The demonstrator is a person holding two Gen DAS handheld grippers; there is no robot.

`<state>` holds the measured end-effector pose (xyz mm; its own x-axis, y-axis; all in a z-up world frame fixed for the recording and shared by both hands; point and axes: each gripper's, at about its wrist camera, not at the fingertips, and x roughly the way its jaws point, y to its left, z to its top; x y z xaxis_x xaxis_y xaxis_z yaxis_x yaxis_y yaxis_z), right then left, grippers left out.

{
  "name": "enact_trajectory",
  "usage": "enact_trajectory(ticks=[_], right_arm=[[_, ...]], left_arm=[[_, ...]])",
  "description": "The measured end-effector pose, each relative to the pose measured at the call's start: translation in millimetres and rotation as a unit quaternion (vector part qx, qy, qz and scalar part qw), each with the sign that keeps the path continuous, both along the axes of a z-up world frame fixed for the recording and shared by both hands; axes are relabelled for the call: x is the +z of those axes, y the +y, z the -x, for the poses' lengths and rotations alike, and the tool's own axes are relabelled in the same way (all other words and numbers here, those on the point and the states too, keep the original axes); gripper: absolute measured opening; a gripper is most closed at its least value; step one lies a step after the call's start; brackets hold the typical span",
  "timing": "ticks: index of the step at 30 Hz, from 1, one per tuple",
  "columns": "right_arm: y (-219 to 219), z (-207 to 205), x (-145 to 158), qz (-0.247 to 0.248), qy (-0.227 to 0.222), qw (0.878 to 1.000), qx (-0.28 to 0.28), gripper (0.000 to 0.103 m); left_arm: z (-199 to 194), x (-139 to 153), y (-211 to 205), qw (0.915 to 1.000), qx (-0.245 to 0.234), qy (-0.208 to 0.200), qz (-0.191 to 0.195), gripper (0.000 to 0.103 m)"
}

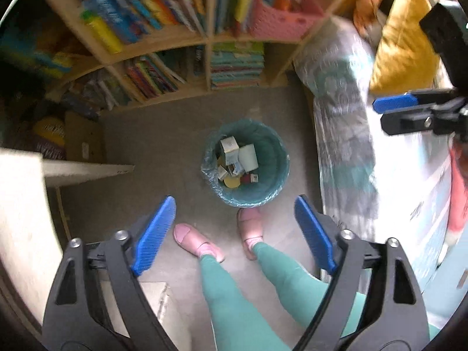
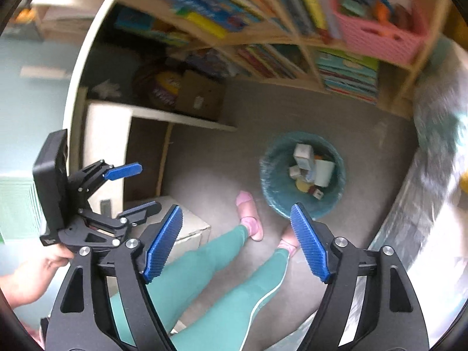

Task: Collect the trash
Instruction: 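Move both open tools back over the table toward the paper cup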

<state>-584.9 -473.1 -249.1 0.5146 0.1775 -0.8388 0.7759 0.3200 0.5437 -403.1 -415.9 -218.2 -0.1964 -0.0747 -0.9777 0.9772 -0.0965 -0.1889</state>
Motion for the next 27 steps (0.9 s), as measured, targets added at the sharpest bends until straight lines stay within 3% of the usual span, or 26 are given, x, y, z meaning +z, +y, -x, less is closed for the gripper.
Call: enact_trajectory(ticks=[6, 12, 17, 22, 27], right_arm=[[1.7, -92.4, 56.9, 0.044, -0.026, 0.993, 0.105, 0.080], [27.6, -203.0, 129.4, 0.114, -0.073, 0.967, 0.217, 0.086], [73.6, -299.4, 175.4, 0.147, -0.108, 0.935, 0.303, 0.090], [152.7, -408.7, 199.4, 0.177, -0.120, 0.885, 0.415, 0.090], [235.7, -495.5, 205.9, 0.185, -0.136, 0.836, 0.498, 0.090]], left_arm=[[-59.7, 52.9, 37.7, 0.9952, 0.092, -0.001, 0.033, 0.088], [-143.8, 111.5, 102.7, 0.9784, 0.180, -0.044, 0.091, 0.090], [-218.0, 149.8, 185.1, 0.9536, 0.266, -0.075, 0.119, 0.094], [-277.3, 168.5, 278.0, 0.9220, 0.352, -0.096, 0.129, 0.096], [-321.7, 164.8, 375.9, 0.8850, 0.436, -0.122, 0.107, 0.096]])
